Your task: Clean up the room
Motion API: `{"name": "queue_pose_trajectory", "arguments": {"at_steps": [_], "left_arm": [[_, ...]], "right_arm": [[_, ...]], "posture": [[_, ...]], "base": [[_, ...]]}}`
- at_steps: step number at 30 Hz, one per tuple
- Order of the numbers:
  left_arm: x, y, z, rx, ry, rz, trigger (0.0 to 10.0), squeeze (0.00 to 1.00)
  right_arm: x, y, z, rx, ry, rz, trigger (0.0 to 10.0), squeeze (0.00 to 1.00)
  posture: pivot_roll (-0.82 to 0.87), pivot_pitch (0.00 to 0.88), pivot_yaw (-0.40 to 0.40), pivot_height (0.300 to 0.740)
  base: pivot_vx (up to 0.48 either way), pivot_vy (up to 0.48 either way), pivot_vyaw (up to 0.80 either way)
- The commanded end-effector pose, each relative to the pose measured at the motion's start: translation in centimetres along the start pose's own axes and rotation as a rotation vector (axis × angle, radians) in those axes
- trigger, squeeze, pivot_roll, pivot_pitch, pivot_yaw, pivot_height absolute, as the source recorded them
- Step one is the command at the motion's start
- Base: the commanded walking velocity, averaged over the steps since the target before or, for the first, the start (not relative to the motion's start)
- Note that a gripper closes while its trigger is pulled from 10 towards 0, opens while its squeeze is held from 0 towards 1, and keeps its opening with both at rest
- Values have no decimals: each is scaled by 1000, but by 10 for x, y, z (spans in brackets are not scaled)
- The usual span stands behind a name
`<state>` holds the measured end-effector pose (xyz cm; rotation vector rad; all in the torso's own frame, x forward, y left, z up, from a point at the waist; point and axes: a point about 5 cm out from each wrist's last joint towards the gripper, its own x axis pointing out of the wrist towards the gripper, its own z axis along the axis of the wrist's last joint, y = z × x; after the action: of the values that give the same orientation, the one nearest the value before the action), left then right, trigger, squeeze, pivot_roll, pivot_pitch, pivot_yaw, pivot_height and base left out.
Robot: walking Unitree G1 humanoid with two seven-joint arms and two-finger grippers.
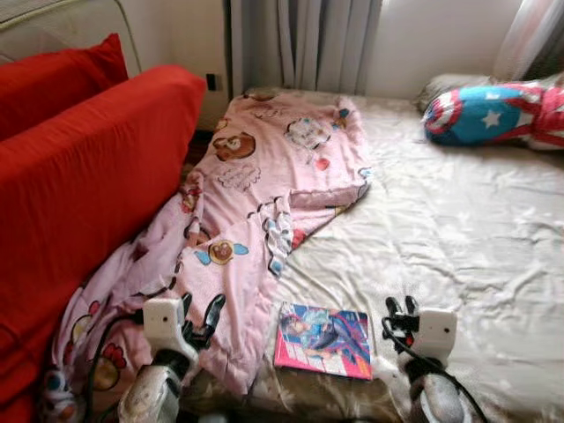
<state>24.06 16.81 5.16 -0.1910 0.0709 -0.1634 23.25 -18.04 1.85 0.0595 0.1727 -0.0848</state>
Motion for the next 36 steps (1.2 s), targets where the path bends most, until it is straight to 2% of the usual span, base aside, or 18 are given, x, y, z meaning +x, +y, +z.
{"name": "queue_pose_trajectory", "arguments": {"at_steps": [1,10,13,23,30,36], "left_arm": [[-2,0,-3,8,12,-5,10000,0],[-2,-2,-4,8,17,-21,10000,0],[-2,-2,-5,10,22,-23,10000,0],[-3,-3,-5,11,30,-23,10000,0],[-3,-3,-5,14,35,-23,10000,0],[-1,-4,-1,18,31,-33,10000,0]], "right_arm": [[0,-2,-2,-6,17,-3,10000,0],[0,1,-8,-12,46,3,10000,0],[2,1,-4,2,15,-8,10000,0],[8,-4,-5,11,37,-30,10000,0],[19,0,-2,20,44,-7,10000,0],[34,-2,-5,63,107,-14,10000,0]], "posture": [[-44,3,-45,645],[-41,10,-43,595],[-41,10,-43,595],[-35,36,-43,595],[-33,41,-39,595],[-25,64,-26,595]], "base": [[0,0,0],[0,0,0],[0,0,0],[0,0,0],[0,0,0],[0,0,0]]}}
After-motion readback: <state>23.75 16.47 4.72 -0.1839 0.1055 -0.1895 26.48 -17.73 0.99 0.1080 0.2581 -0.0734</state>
